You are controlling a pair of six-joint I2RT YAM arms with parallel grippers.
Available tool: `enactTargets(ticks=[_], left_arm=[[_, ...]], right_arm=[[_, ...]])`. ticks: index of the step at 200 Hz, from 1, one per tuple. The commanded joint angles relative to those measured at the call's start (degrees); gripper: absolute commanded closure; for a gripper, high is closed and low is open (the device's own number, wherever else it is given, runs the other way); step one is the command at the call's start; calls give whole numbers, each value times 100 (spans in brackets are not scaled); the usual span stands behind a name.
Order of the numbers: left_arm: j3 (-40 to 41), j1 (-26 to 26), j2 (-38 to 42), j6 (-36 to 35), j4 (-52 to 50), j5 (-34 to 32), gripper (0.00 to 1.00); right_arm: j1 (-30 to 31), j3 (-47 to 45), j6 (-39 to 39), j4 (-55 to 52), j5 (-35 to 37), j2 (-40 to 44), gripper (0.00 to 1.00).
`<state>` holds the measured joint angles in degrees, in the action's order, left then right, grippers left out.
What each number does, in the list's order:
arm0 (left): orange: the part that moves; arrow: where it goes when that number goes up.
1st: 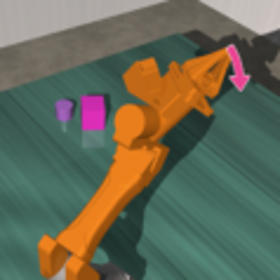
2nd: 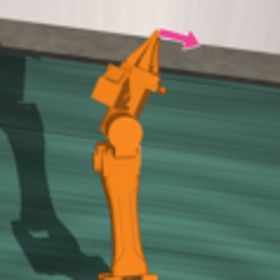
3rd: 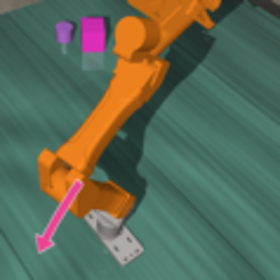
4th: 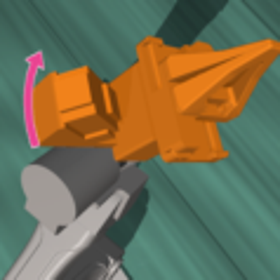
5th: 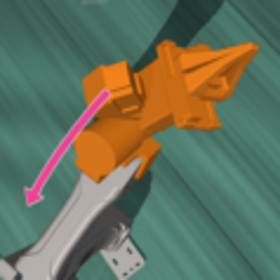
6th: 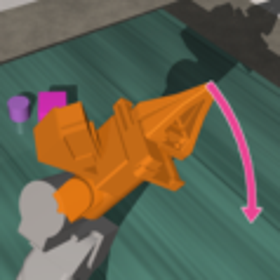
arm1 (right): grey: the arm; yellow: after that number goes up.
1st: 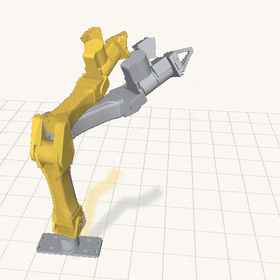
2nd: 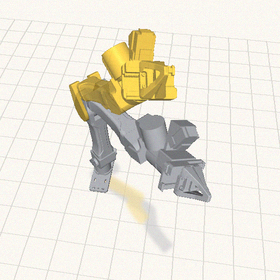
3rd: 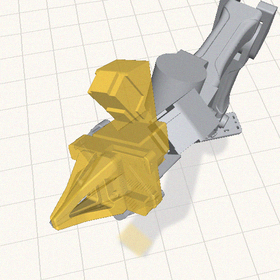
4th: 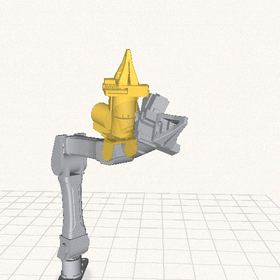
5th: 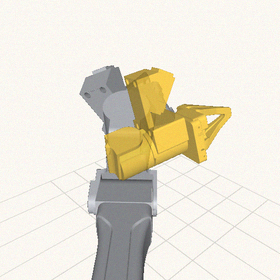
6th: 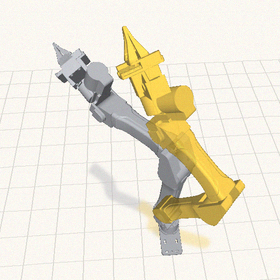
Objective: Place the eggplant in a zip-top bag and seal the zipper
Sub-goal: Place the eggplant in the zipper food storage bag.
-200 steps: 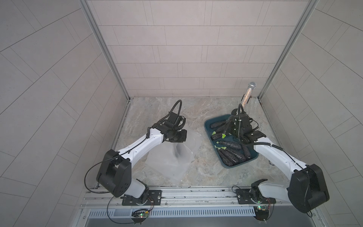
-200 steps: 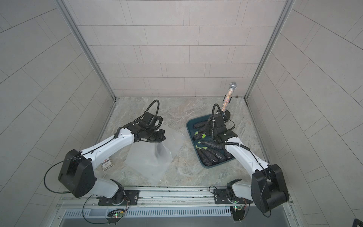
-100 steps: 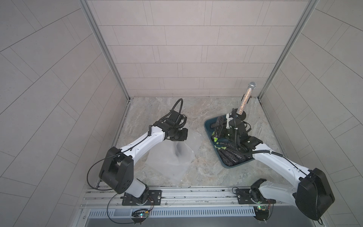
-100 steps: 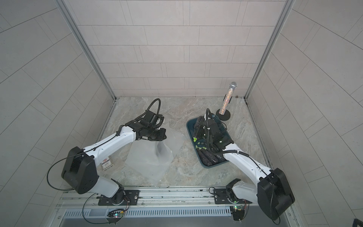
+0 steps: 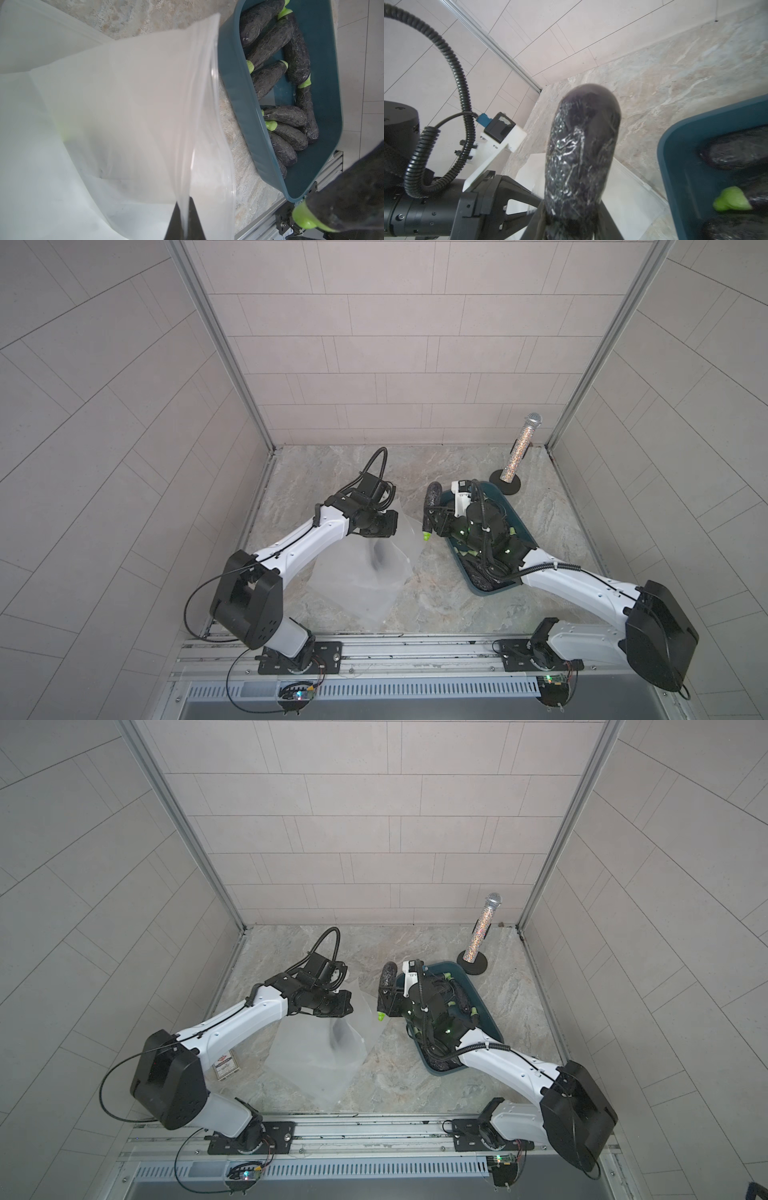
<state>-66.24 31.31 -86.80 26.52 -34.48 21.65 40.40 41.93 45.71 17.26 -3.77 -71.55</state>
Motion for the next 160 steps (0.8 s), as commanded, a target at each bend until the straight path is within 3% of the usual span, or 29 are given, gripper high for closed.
enactTargets(ticks=[1,120,160], left_arm=[[-153,8,-12,-33,-76,91,100],[-205,-190,54,220,122,645,100],[-214,-271,111,257,143,672,100]], right_arm=[[179,-55,28,659,19,-166,74],[774,-520,-328,2488,5,-1074,75],[902,-508,-472,2287,-11,-1138,75]])
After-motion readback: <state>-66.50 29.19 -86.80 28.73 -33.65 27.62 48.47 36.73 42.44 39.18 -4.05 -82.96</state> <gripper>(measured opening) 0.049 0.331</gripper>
